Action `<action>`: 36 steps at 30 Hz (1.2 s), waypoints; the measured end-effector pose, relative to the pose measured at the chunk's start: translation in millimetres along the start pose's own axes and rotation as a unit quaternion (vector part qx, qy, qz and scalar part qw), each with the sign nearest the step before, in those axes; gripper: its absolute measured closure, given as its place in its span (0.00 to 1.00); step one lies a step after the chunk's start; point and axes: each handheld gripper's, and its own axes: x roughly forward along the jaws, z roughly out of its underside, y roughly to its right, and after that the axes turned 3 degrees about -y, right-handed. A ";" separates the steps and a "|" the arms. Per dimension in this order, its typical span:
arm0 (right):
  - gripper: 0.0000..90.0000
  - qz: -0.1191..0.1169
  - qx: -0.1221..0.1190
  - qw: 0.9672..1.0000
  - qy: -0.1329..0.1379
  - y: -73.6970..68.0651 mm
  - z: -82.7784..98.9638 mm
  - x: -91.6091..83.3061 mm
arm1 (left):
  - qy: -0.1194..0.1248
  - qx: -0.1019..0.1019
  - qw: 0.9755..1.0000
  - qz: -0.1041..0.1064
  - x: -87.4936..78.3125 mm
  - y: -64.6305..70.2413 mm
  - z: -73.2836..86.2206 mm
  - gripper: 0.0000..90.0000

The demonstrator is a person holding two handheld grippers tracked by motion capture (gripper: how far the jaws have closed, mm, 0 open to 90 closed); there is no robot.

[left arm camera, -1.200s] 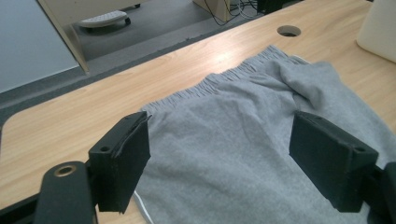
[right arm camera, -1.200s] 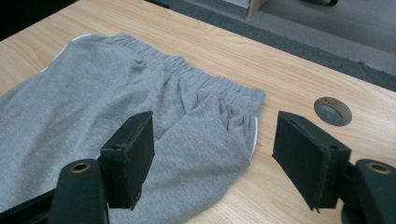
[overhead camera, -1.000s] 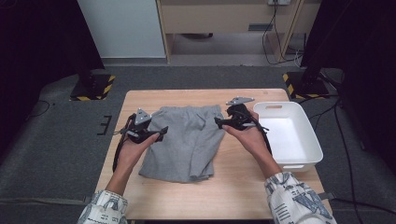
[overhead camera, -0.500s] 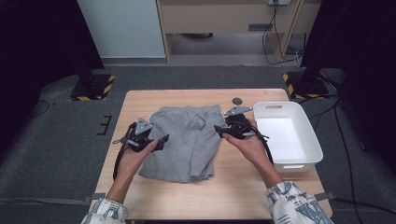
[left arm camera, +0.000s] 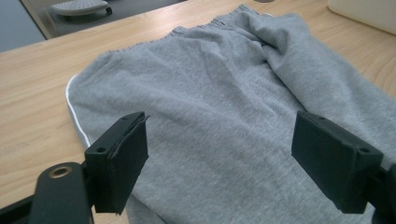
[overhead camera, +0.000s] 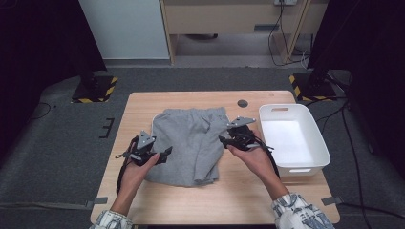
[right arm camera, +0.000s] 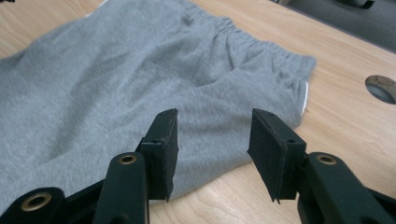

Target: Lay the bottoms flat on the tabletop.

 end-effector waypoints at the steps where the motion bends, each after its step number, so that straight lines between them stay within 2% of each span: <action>1: 0.59 0.002 -0.003 1.000 -0.001 -0.6 1.0 1.2 | -0.001 0.000 1.000 0.001 1.0 0.1 2.1 0.20; 5: 0.63 -0.002 -0.004 1.000 -0.006 -1.8 2.7 3.7 | -0.004 0.000 1.000 0.006 1.9 0.3 9.3 0.20; 7: 0.64 -0.004 -0.006 1.000 -0.004 -2.7 3.2 3.7 | -0.006 0.006 1.000 0.003 0.1 0.6 11.4 0.20; 9: 0.66 -0.003 -0.003 1.000 -0.002 -4.6 4.7 2.8 | 0.001 0.001 1.000 0.007 -2.7 0.8 13.1 0.20; 11: 0.67 -0.007 0.000 1.000 0.001 -7.4 6.2 2.4 | 0.016 -0.010 0.999 0.025 -5.2 0.8 15.5 0.20; 12: 0.67 -0.007 0.000 1.000 -0.001 -8.9 6.7 2.9 | 0.020 -0.016 0.999 0.025 -6.0 -0.2 16.5 0.21; 14: 0.68 -0.008 -0.001 1.000 0.000 -11.8 7.5 3.4 | 0.022 -0.014 1.000 0.013 -7.5 -2.0 18.3 0.21; 19: 0.70 -0.006 -0.004 1.000 -0.005 -21.7 12.7 4.3 | 0.011 -0.014 1.000 -0.002 -9.2 -4.0 25.3 0.21; 27: 0.74 0.006 -0.012 1.000 -0.020 -33.5 39.6 8.6 | -0.008 0.005 1.000 -0.029 -15.3 -3.9 33.3 0.22; 31: 0.76 0.001 -0.009 1.000 -0.028 -35.7 54.1 14.0 | -0.011 -0.005 0.999 -0.031 -20.0 -4.4 34.7 0.22; 34: 0.78 -0.007 -0.005 1.000 -0.023 -38.4 60.6 14.0 | -0.023 0.003 0.999 -0.034 -20.1 -2.1 36.6 0.21; 36: 0.79 -0.013 -0.008 1.000 -0.023 -41.7 63.7 13.2 | -0.027 0.001 0.999 -0.033 -19.7 -0.8 37.3 0.21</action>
